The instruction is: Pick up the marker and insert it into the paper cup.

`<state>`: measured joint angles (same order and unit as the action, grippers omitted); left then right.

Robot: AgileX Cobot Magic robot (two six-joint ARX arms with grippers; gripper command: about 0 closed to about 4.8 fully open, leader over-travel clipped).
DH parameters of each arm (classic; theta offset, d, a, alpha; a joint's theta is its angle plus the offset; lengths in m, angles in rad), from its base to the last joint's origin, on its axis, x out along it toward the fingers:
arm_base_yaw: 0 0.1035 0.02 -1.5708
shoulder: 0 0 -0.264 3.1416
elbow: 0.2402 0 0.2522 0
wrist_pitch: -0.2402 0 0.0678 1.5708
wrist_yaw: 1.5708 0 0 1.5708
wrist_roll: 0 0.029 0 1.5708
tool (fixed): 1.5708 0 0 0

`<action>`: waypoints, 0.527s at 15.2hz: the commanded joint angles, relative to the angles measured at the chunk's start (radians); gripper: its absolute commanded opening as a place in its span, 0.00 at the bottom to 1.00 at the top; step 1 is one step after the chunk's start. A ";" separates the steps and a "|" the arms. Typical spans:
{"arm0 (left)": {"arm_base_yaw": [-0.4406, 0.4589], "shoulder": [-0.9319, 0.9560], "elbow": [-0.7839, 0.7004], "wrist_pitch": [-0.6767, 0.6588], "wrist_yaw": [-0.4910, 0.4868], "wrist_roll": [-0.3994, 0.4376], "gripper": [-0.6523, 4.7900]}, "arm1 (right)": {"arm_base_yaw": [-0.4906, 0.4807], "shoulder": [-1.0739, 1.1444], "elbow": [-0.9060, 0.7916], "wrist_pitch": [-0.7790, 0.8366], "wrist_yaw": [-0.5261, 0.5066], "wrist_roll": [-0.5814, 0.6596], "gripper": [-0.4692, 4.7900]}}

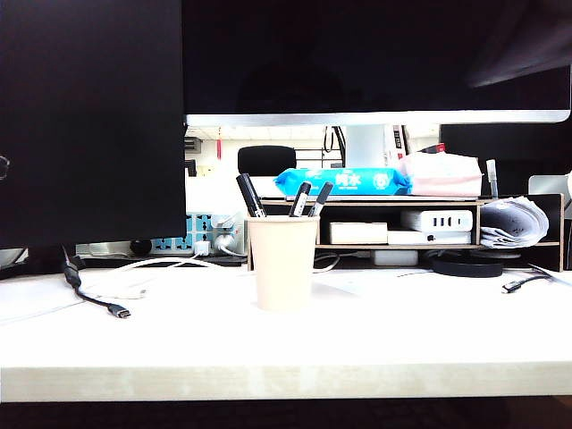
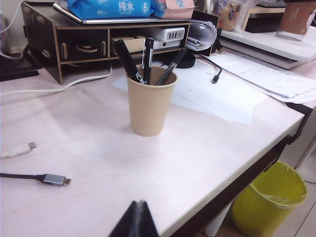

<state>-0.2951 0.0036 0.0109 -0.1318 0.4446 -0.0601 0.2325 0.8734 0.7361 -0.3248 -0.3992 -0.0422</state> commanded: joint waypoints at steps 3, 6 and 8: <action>0.000 0.000 0.000 -0.013 0.004 0.000 0.11 | 0.001 -0.422 -0.221 0.060 0.155 0.122 0.08; 0.000 0.000 0.000 -0.013 0.004 0.000 0.11 | 0.001 -0.685 -0.354 0.052 0.248 0.208 0.08; 0.000 0.000 0.000 -0.013 0.004 0.000 0.11 | 0.001 -0.867 -0.452 0.052 0.293 0.251 0.08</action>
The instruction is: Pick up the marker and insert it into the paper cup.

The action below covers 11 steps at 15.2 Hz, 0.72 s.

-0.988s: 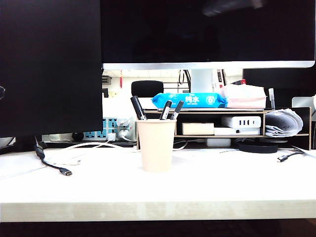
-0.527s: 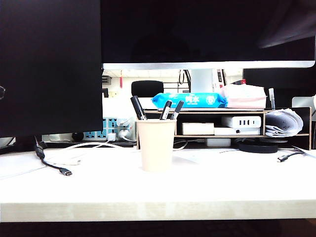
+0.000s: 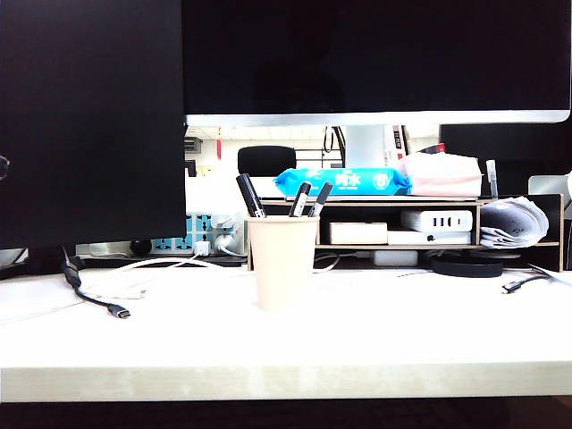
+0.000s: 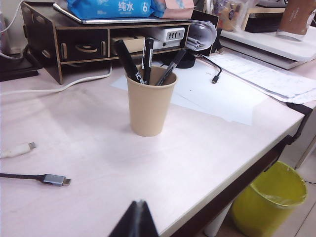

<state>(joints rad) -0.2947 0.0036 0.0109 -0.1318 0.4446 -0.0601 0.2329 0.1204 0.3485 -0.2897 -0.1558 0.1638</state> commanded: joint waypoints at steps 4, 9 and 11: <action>-0.001 0.001 0.000 -0.010 0.005 0.000 0.11 | -0.005 -0.101 -0.142 0.092 0.053 0.052 0.08; -0.001 0.000 0.000 -0.010 0.004 0.000 0.11 | -0.005 -0.101 -0.320 0.304 0.050 0.052 0.08; -0.001 0.000 0.000 -0.010 0.004 0.000 0.11 | -0.005 -0.101 -0.337 0.299 0.083 0.051 0.08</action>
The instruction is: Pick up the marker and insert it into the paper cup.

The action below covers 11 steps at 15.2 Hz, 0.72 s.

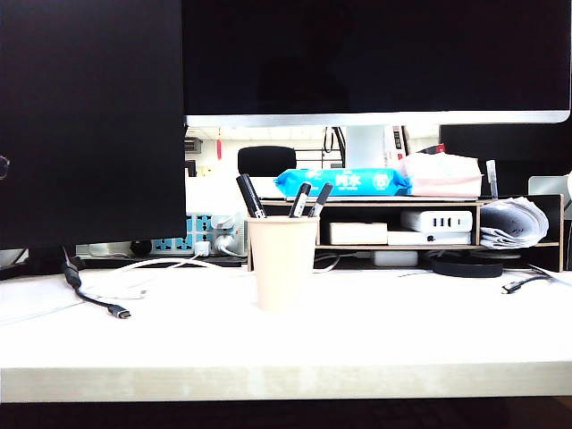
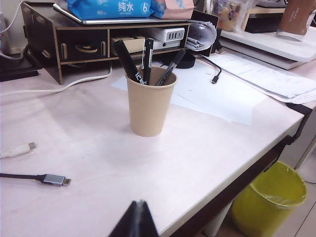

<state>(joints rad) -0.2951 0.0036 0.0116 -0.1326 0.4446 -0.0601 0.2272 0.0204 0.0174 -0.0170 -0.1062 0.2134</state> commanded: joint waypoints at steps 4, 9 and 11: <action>-0.001 0.000 -0.001 -0.009 0.004 0.000 0.11 | -0.050 -0.001 -0.009 0.021 0.114 0.000 0.08; -0.001 0.000 -0.001 -0.010 0.004 0.000 0.11 | -0.297 -0.001 -0.009 0.021 -0.028 0.029 0.08; -0.001 0.000 -0.001 -0.010 0.004 0.000 0.11 | -0.295 -0.001 -0.009 0.019 -0.027 0.029 0.08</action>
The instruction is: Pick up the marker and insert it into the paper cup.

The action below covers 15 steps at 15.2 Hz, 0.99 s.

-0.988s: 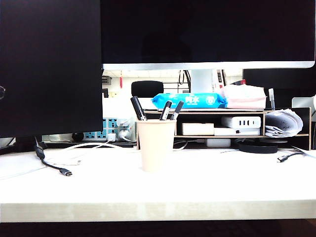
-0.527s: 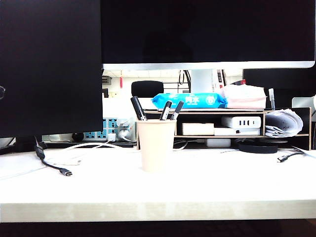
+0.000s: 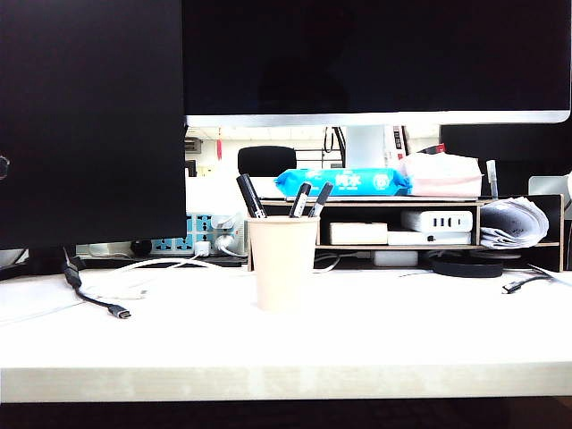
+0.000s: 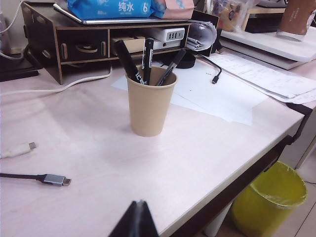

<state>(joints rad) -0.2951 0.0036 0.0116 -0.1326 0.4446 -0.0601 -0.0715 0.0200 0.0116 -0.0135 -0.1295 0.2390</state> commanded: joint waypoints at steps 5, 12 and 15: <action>-0.001 0.000 -0.001 -0.010 0.004 0.000 0.11 | 0.085 -0.001 -0.003 0.012 0.027 -0.004 0.08; -0.001 0.000 -0.001 -0.010 0.004 0.000 0.11 | 0.095 -0.006 -0.003 -0.006 0.058 -0.039 0.08; -0.001 0.000 -0.001 -0.010 0.004 0.000 0.11 | 0.095 -0.017 -0.003 -0.048 0.111 -0.067 0.08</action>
<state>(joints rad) -0.2951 0.0036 0.0116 -0.1326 0.4446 -0.0601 0.0216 0.0032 0.0116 -0.0547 -0.0334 0.1844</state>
